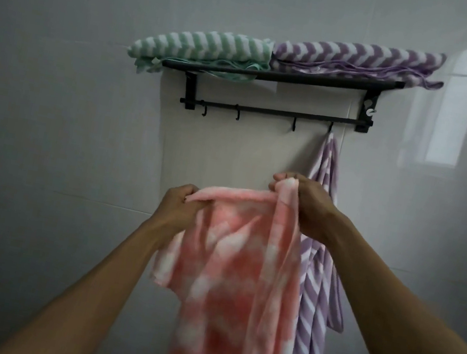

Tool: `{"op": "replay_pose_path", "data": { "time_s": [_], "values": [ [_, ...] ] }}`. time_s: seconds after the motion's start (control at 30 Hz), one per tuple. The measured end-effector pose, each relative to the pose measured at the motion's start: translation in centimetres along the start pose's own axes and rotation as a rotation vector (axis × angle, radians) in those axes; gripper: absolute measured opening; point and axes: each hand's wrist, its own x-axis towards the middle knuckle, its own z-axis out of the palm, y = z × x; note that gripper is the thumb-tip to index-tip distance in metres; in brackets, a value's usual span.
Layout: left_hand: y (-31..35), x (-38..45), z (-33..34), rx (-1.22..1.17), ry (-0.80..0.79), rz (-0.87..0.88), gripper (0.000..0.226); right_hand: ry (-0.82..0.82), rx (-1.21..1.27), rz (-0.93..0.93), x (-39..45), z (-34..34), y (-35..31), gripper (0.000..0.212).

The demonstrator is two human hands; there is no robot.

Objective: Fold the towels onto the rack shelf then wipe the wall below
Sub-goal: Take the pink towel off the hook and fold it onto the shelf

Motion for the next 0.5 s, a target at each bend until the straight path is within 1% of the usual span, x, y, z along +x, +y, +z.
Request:
{"op": "replay_pose_path", "data": {
  "time_s": [0.07,0.1,0.13,0.2,0.23,0.27,0.3,0.33,0.37,0.4,0.43,0.5],
  "values": [
    [0.8,1.1,-1.5,-0.006,0.018,0.095,0.018,-0.051,-0.190,0.034,-0.5,0.7,0.5,0.037],
    [1.5,1.6,-2.1,0.013,0.003,0.144,0.018,-0.085,-0.242,0.066,-0.9,1.2,0.7,0.045],
    [2.3,1.9,-2.3,0.037,-0.019,0.184,0.017,-0.133,-0.232,0.109,-1.3,1.9,0.8,0.049],
    [3.8,2.3,-2.5,0.113,-0.117,0.228,0.009,-0.249,-0.103,0.197,-1.9,3.9,1.4,0.052],
    [4.5,2.3,-2.4,0.146,-0.193,0.229,0.010,-0.285,-0.121,0.216,-2.2,5.0,1.8,0.051],
    [4.9,2.3,-2.2,0.165,-0.256,0.236,0.015,-0.300,-0.240,0.211,-2.4,6.2,2.2,0.048],
    [5.2,2.4,-2.0,0.168,-0.287,0.240,0.021,-0.274,-0.408,0.190,-2.5,7.3,2.6,0.038],
    [5.5,2.5,-1.9,0.153,-0.285,0.245,0.025,-0.197,-0.568,0.151,-2.6,8.2,2.7,0.024],
    [5.6,2.8,-2.1,0.127,-0.273,0.244,0.030,-0.083,-0.656,0.107,-2.6,8.8,2.7,0.011],
    [5.4,3.1,-2.5,0.095,-0.261,0.231,0.037,0.024,-0.661,0.057,-2.5,9.0,2.5,0.008],
    [5.2,3.3,-3.1,0.074,-0.272,0.191,0.046,0.132,-0.601,0.013,-2.4,8.9,2.1,0.015],
    [4.3,3.2,-4.8,0.150,-0.390,0.058,0.061,0.313,-0.397,-0.044,-2.4,8.6,1.1,0.019]
  ]
}}
